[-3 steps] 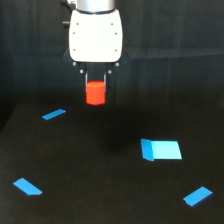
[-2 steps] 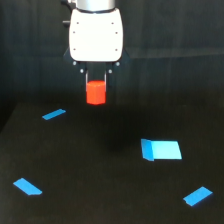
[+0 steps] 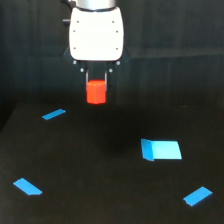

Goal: Pick up the red object from the table

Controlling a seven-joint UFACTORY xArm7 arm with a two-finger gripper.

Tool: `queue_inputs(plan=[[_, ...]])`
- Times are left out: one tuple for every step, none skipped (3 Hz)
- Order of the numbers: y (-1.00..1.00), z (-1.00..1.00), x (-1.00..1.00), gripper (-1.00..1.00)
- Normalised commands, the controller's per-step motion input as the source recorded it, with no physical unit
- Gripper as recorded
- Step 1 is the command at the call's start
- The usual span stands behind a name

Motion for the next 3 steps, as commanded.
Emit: queue_inputs(plan=[[-0.17,0.19,0.11,-0.96],[-0.17,0.12,0.14,-0.89],[-0.2,0.09,0.02,-0.98]])
